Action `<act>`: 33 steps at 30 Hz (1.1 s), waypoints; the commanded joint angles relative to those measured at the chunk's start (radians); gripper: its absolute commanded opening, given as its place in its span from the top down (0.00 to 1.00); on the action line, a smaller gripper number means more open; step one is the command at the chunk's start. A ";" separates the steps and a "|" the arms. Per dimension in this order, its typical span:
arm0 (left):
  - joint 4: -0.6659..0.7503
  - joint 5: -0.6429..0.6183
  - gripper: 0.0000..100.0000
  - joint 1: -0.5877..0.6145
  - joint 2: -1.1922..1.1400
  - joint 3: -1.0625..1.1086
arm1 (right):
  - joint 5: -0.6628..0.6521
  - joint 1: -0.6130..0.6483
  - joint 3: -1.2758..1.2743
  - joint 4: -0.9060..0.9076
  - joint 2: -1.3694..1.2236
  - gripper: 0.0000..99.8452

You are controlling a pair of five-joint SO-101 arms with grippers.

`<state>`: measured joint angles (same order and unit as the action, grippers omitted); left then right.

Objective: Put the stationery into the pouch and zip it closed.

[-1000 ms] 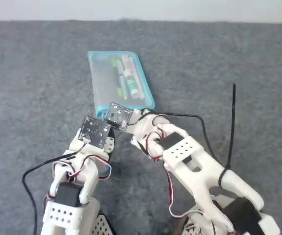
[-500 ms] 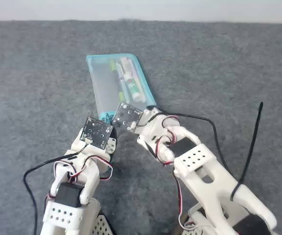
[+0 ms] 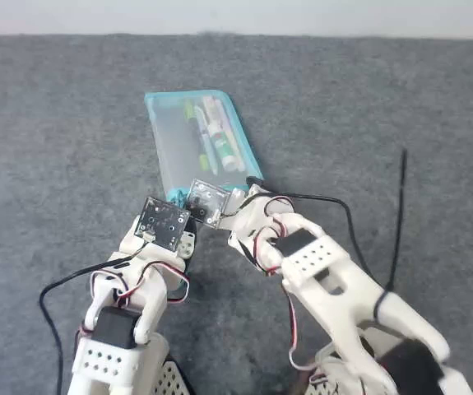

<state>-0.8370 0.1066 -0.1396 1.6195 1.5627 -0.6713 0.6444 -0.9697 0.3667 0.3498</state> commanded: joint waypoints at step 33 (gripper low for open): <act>0.005 0.005 0.99 -0.005 0.012 -0.056 | 0.252 -0.239 0.493 0.349 -0.263 0.99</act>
<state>-0.8370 0.1112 -0.1442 1.6195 1.5612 -0.5040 0.4987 -0.4634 0.6582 0.0046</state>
